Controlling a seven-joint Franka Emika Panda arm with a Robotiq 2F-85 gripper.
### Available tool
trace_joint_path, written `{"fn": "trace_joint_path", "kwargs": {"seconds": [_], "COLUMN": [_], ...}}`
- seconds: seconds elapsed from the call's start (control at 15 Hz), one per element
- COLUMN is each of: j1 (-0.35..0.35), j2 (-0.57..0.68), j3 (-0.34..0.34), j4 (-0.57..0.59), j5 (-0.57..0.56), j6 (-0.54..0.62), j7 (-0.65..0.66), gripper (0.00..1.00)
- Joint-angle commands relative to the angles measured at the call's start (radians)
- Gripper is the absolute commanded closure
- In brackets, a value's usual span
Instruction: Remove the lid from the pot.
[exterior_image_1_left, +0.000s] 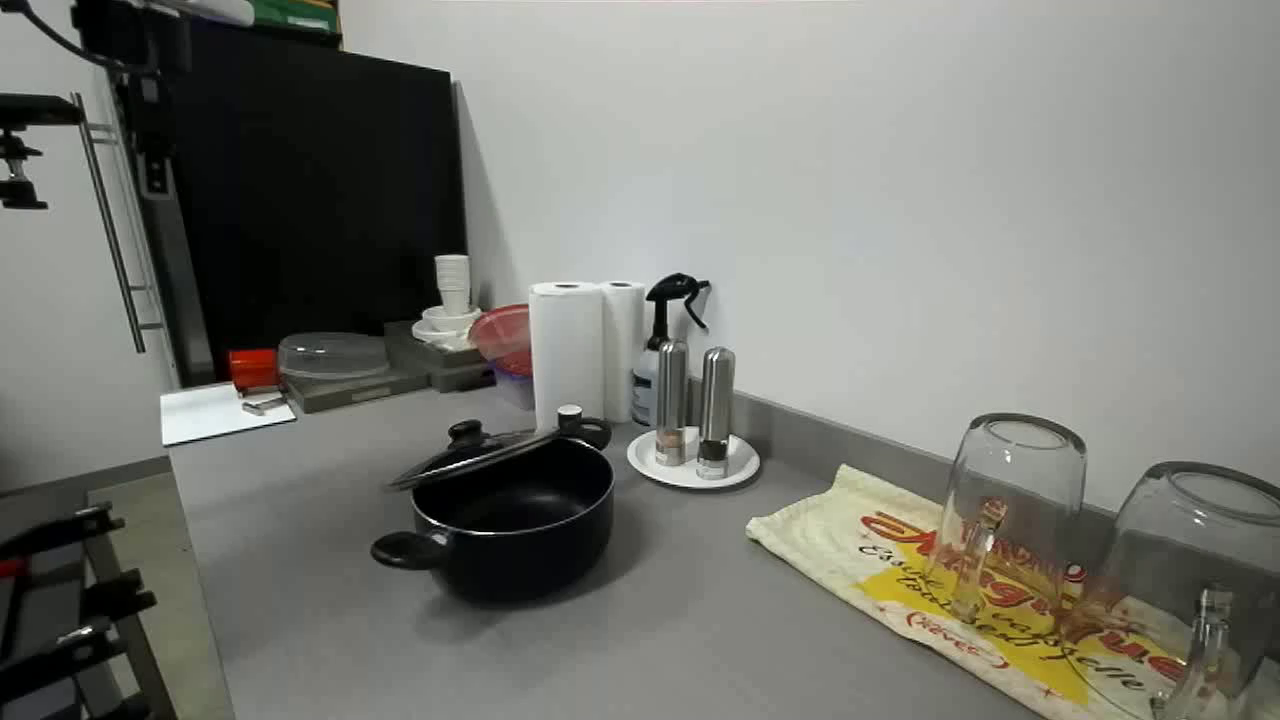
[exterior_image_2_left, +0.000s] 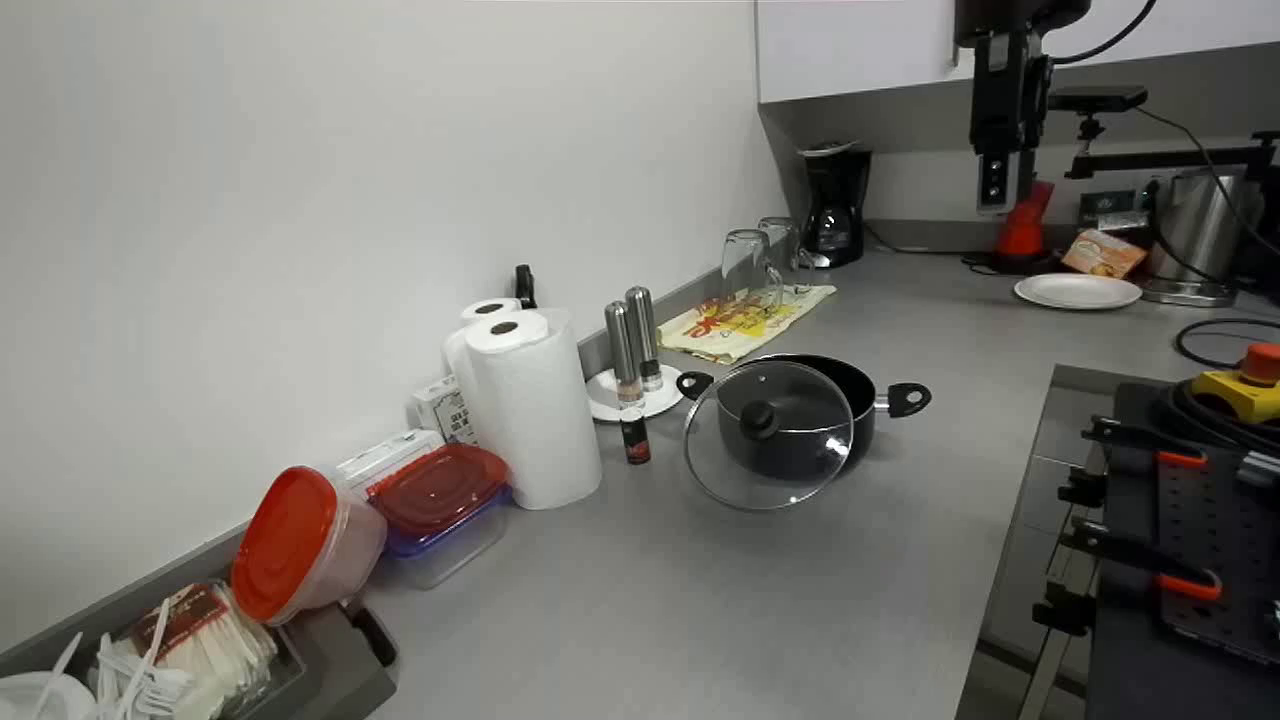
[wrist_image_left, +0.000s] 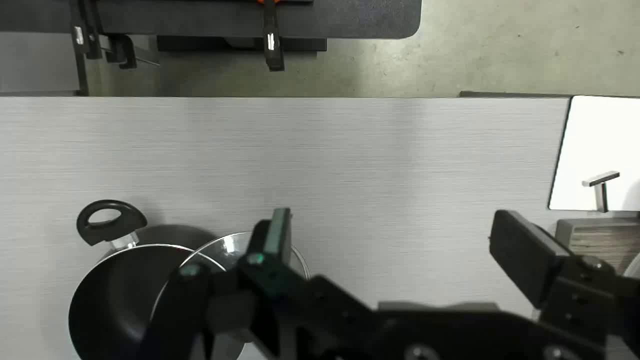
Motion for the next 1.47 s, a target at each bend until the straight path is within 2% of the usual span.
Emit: {"fn": "trace_joint_path", "kwargs": {"seconds": [0.0, 0.4, 0.6, 0.8, 1.07, 1.2, 1.4], "j1": [-0.008, -0.008, -0.037, -0.081, -0.133, -0.167, -0.183], "j2": [0.0, 0.0, 0.027, 0.101, 0.302, 0.413, 0.593], "j3": [0.006, 0.006, 0.035, 0.082, 0.185, 0.254, 0.302], "j4": [0.002, 0.002, 0.069, 0.215, 0.439, 0.512, 0.566], "j5": [0.003, 0.003, -0.071, -0.224, -0.479, -0.617, -0.772], "j6": [-0.003, -0.003, 0.021, 0.021, 0.021, 0.023, 0.021], "j7": [-0.004, -0.004, 0.026, 0.052, 0.129, 0.165, 0.221], "gripper": [0.0, 0.0, 0.0, 0.0, 0.0, 0.0, 0.0]}}
